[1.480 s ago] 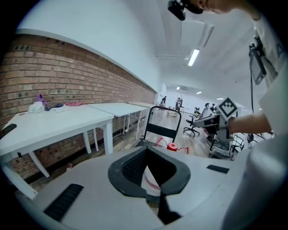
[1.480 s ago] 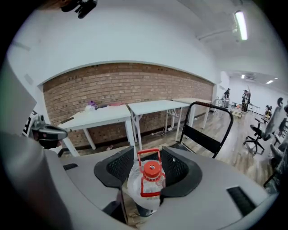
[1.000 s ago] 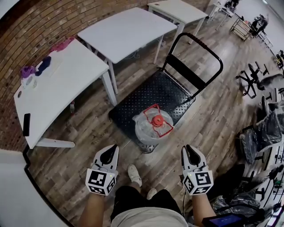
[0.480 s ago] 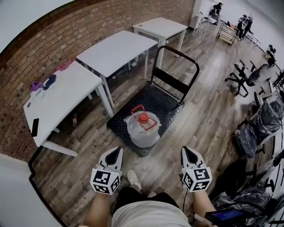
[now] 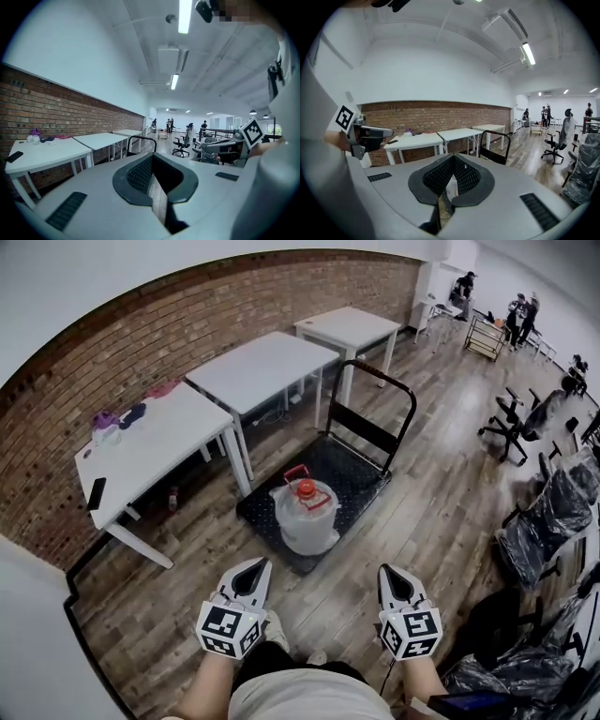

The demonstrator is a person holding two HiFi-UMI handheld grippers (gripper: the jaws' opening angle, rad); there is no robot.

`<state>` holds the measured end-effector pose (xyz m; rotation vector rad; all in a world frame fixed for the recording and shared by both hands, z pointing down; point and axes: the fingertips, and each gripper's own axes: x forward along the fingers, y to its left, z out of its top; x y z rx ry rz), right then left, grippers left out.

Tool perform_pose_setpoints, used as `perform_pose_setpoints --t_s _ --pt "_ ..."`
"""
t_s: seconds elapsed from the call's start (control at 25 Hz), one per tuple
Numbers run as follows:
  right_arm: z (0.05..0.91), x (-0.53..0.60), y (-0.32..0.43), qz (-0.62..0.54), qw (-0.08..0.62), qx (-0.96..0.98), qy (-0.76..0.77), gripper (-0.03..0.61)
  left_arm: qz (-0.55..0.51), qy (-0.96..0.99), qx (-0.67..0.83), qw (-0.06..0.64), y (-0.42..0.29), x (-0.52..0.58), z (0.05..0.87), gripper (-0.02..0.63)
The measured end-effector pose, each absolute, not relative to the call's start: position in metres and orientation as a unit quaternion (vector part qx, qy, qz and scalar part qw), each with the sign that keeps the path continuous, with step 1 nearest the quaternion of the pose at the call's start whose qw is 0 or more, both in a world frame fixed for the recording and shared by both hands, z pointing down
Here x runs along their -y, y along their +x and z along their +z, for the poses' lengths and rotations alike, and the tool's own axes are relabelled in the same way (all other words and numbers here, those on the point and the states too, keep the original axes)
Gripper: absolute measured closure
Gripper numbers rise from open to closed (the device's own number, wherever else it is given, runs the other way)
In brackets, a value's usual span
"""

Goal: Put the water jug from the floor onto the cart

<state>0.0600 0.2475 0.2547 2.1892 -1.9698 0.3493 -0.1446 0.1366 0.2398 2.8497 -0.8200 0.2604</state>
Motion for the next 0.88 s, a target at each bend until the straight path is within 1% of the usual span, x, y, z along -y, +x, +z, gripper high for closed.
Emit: perform_pose_setpoints --t_s 0.24,0.52,0.72,0.88 --pt "0.233 -0.261 0.049 0.070 0.121 0.654 0.744 0.577 0.088 0.957 0.263 0.080 -0.161 -0.153 0.247 0.615" --pt "0.213 -0.236 0.011 0.070 0.102 0.666 0.736 0.577 0.068 0.955 0.277 0.079 -0.208 -0.139 0.229 0.615" --pt "0.212 -0.214 -0.032 0.072 0.109 0.671 0.730 0.577 0.061 0.948 0.298 0.095 -0.264 -0.114 0.230 0.615" --pt "0.215 -0.209 -0.048 0.077 0.118 0.670 0.729 0.577 0.058 0.947 0.303 0.086 -0.282 -0.102 0.231 0.615"
